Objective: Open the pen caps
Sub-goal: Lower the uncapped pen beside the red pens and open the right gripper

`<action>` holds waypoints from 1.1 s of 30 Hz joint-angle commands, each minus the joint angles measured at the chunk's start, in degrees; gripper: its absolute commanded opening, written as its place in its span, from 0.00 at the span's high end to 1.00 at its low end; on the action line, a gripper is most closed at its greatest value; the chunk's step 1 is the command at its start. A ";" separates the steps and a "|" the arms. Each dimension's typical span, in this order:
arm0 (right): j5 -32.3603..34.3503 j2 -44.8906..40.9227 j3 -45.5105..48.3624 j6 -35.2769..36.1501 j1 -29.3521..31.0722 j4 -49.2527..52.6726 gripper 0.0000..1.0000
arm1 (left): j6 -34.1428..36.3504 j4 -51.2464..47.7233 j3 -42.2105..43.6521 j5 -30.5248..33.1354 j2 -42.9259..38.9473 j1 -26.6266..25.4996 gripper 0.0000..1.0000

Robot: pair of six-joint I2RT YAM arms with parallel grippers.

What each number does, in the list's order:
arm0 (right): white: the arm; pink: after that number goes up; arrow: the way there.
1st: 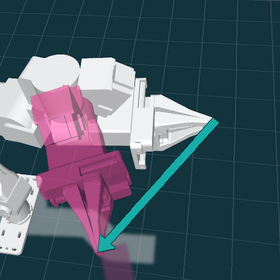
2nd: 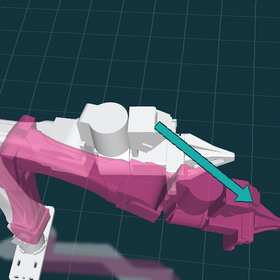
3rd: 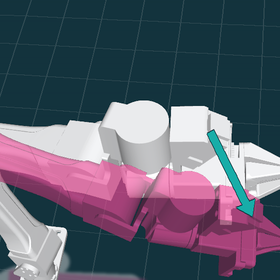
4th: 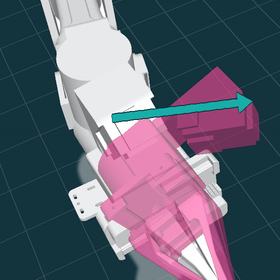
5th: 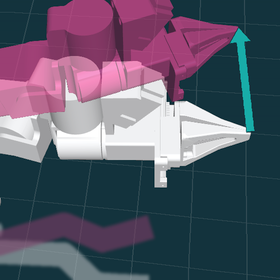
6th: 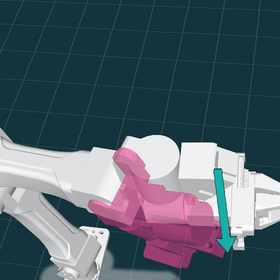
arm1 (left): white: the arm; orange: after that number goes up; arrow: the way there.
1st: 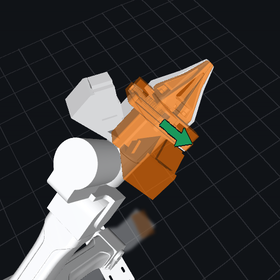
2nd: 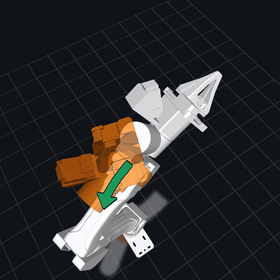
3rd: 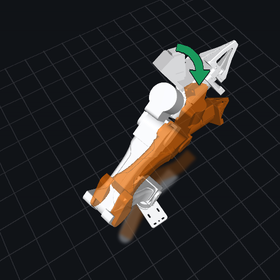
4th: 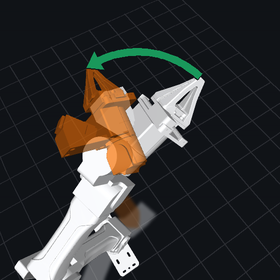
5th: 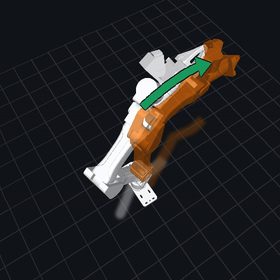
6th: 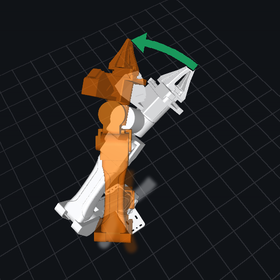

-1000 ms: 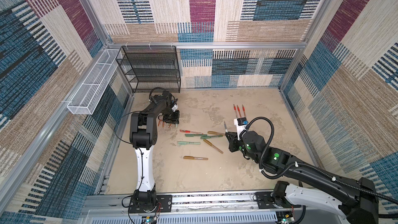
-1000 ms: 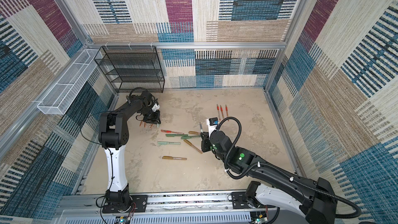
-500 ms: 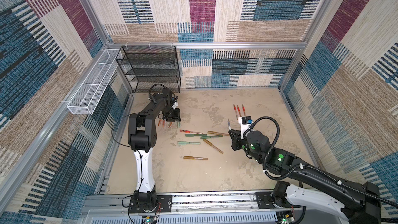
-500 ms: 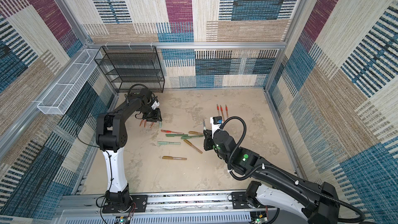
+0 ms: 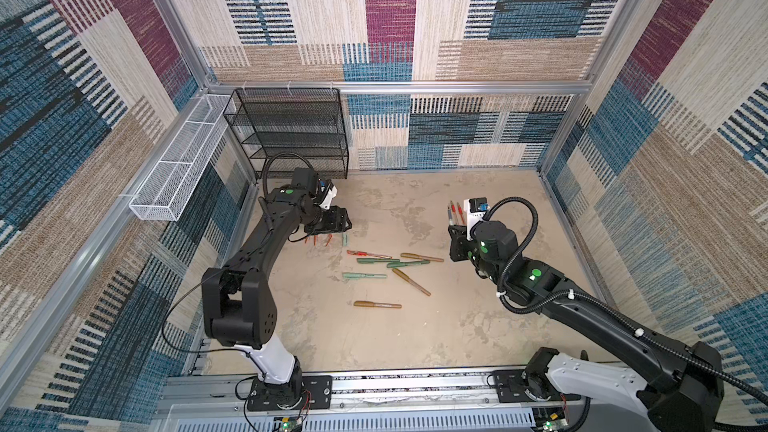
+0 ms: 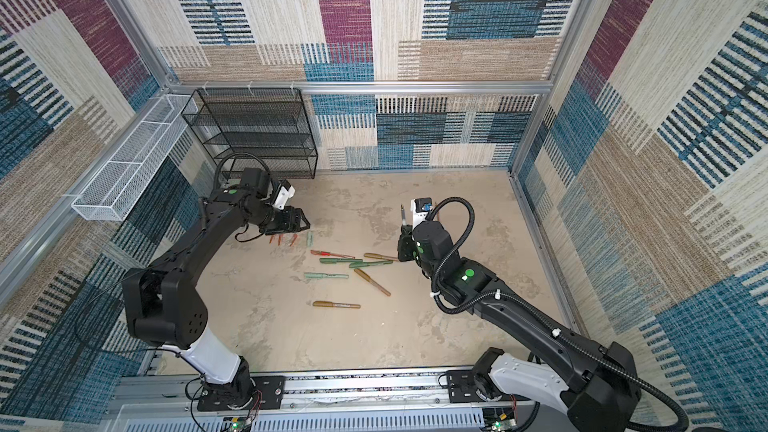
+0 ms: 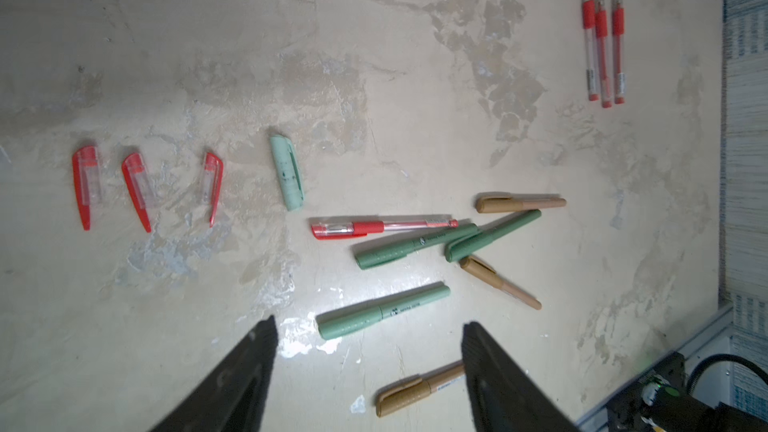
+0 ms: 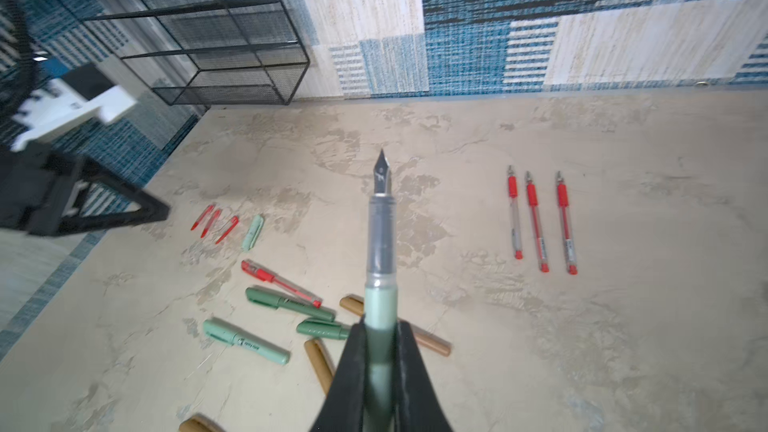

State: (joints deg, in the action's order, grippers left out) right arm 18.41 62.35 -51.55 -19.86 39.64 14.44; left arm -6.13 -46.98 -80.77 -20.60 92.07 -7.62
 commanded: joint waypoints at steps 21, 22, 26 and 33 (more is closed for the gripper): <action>-17.25 24.17 -15.04 14.36 -27.53 1.36 1.00 | 1.31 19.07 28.15 -5.72 -34.65 8.88 0.00; -17.93 25.43 -15.28 14.84 -28.53 1.25 1.00 | 1.62 18.74 27.68 -4.94 -34.72 9.18 0.00; -18.83 30.23 -15.66 16.93 -31.74 -0.46 1.00 | 2.70 18.85 27.92 -4.15 -35.06 9.20 0.00; -22.67 40.08 -19.25 18.25 -36.40 -0.59 1.00 | 2.43 19.69 28.47 -5.24 -35.01 9.33 0.00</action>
State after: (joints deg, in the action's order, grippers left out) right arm -1.52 100.31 -69.58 -2.70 3.92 15.70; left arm -4.19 -28.93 -52.56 -24.45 57.28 1.54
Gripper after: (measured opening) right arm 0.125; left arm 0.998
